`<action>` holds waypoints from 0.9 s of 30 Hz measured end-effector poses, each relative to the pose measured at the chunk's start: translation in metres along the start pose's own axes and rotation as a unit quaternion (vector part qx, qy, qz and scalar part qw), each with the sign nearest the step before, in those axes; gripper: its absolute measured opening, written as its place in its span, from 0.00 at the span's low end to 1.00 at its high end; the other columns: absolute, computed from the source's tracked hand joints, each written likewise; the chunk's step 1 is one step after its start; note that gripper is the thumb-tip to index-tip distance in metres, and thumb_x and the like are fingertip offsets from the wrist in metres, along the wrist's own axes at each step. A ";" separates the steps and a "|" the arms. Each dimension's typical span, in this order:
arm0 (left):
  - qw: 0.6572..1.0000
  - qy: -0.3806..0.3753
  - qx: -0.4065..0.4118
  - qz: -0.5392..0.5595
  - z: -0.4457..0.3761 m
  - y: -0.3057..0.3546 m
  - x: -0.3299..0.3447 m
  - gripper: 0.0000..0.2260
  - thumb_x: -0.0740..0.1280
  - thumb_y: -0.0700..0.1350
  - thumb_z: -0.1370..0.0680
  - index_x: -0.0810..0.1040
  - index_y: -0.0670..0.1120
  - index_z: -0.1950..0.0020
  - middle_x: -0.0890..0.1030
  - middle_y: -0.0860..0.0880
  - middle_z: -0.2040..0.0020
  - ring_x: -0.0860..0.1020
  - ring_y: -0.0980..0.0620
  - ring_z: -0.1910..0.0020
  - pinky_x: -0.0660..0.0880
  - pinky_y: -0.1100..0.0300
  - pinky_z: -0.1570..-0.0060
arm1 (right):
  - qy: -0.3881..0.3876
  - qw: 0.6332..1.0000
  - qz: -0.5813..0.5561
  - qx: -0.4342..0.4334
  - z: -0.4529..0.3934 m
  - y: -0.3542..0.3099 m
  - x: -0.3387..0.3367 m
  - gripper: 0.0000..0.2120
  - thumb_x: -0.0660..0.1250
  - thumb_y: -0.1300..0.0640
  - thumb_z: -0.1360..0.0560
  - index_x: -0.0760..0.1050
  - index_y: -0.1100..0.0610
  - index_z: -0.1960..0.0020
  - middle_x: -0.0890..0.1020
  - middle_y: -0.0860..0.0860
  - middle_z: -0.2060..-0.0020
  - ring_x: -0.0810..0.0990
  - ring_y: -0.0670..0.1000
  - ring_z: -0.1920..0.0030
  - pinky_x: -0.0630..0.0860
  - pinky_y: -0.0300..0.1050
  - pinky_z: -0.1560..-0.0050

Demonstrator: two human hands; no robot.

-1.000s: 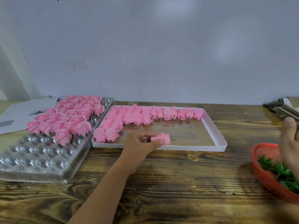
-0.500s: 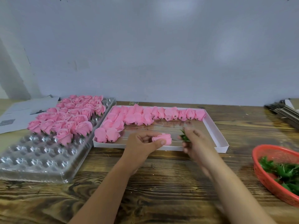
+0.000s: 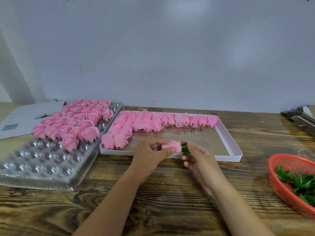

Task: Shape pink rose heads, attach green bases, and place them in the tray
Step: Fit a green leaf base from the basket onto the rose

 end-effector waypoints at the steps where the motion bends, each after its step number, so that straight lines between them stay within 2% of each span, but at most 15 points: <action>1: 1.000 -0.002 -0.002 -0.001 0.000 0.000 0.000 0.11 0.77 0.37 0.27 0.87 0.51 0.49 0.88 0.49 0.51 0.86 0.52 0.50 0.80 0.66 0.53 | -0.005 1.000 0.001 0.000 0.001 0.001 0.002 0.14 0.63 0.53 0.18 0.86 0.54 0.49 0.81 0.53 0.60 0.77 0.44 0.64 0.76 0.36 0.63; 3: 1.000 -0.003 -0.009 -0.005 0.000 -0.002 0.000 0.10 0.77 0.37 0.27 0.87 0.48 0.48 0.88 0.50 0.51 0.86 0.52 0.50 0.79 0.66 0.53 | -0.016 1.000 -0.008 0.008 0.001 0.001 0.005 0.15 0.61 0.54 0.17 0.86 0.57 0.48 0.82 0.55 0.58 0.78 0.45 0.62 0.77 0.37 0.61; 5: 1.000 -0.002 -0.016 -0.014 0.000 -0.003 0.000 0.10 0.77 0.38 0.27 0.86 0.46 0.47 0.88 0.50 0.51 0.86 0.52 0.49 0.79 0.66 0.52 | -0.026 0.999 -0.035 0.017 0.001 0.000 0.006 0.15 0.57 0.60 0.16 0.83 0.60 0.45 0.84 0.56 0.55 0.79 0.46 0.60 0.78 0.37 0.61; 9: 1.000 0.001 -0.024 -0.012 0.000 -0.002 -0.001 0.10 0.77 0.39 0.27 0.86 0.47 0.47 0.88 0.50 0.51 0.86 0.53 0.50 0.79 0.66 0.53 | -0.024 0.999 -0.046 0.008 0.001 -0.001 0.005 0.17 0.55 0.68 0.19 0.80 0.61 0.39 0.85 0.56 0.55 0.81 0.46 0.60 0.79 0.36 0.61; 16: 1.000 0.004 -0.022 0.000 0.000 0.001 0.001 0.10 0.78 0.39 0.28 0.87 0.53 0.51 0.88 0.50 0.51 0.86 0.53 0.50 0.79 0.66 0.53 | -0.031 0.999 -0.029 -0.005 0.003 0.001 0.004 0.14 0.59 0.64 0.18 0.79 0.58 0.38 0.84 0.57 0.54 0.81 0.46 0.58 0.79 0.36 0.60; 20: 1.000 -0.001 -0.030 0.003 0.000 -0.001 0.001 0.10 0.77 0.38 0.28 0.86 0.46 0.47 0.88 0.49 0.51 0.86 0.51 0.49 0.80 0.65 0.52 | -0.017 0.999 -0.006 -0.033 0.004 0.001 0.005 0.11 0.62 0.66 0.19 0.78 0.56 0.42 0.86 0.52 0.57 0.83 0.45 0.59 0.80 0.35 0.61; 23: 0.999 -0.001 -0.037 0.007 0.000 -0.002 0.000 0.11 0.77 0.37 0.28 0.86 0.43 0.47 0.88 0.47 0.51 0.86 0.50 0.49 0.81 0.63 0.51 | -0.016 0.999 0.005 -0.039 0.005 0.000 0.004 0.08 0.63 0.65 0.20 0.78 0.58 0.43 0.87 0.54 0.58 0.85 0.46 0.58 0.80 0.35 0.61; 27: 0.999 -0.005 -0.038 0.024 0.000 -0.001 -0.001 0.13 0.78 0.43 0.31 0.87 0.44 0.47 0.88 0.46 0.50 0.86 0.49 0.49 0.80 0.62 0.51 | -0.019 0.999 0.025 -0.032 0.007 0.000 0.001 0.08 0.66 0.62 0.21 0.83 0.54 0.46 0.87 0.55 0.55 0.85 0.46 0.55 0.80 0.35 0.62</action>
Point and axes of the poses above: each hand's wrist, its own z-axis away from the middle knuckle, its own x-axis out of the palm, y = z × x, the point moved 1 cm from there along -z, towards the middle knuckle
